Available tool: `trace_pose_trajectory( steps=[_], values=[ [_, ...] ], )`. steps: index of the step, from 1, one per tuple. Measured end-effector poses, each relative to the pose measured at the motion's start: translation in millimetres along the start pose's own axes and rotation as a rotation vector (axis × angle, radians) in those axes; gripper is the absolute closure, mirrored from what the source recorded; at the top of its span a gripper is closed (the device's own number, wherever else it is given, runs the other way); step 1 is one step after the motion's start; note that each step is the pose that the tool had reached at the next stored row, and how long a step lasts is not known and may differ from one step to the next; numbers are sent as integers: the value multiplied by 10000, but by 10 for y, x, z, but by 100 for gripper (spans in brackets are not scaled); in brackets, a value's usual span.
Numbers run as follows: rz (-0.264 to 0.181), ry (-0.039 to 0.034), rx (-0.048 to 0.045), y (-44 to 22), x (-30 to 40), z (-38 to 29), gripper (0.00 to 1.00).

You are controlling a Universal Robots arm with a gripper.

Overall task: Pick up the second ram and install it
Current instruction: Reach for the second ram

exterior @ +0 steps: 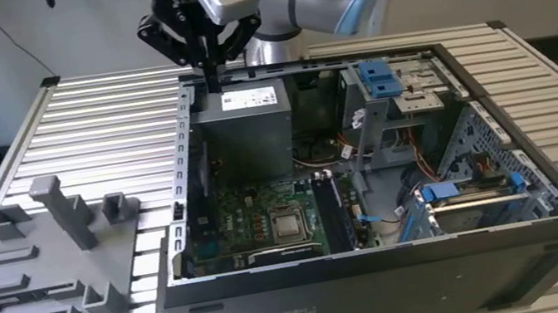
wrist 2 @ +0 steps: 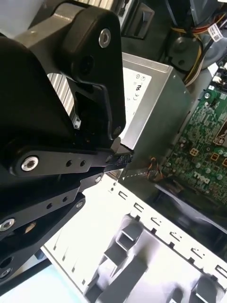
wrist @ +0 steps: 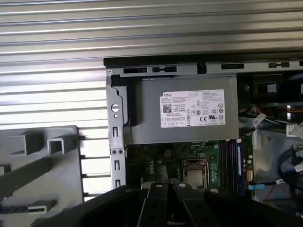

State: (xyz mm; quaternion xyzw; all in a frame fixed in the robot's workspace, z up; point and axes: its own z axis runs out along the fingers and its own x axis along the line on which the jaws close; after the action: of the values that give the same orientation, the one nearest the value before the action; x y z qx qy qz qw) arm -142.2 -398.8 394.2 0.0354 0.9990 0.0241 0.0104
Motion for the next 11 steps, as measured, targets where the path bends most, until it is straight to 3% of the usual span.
trace_pose_trajectory(
  steps=[11],
  values=[
    [0, 1, 1, -14, 206, -5, 89]
  ],
)
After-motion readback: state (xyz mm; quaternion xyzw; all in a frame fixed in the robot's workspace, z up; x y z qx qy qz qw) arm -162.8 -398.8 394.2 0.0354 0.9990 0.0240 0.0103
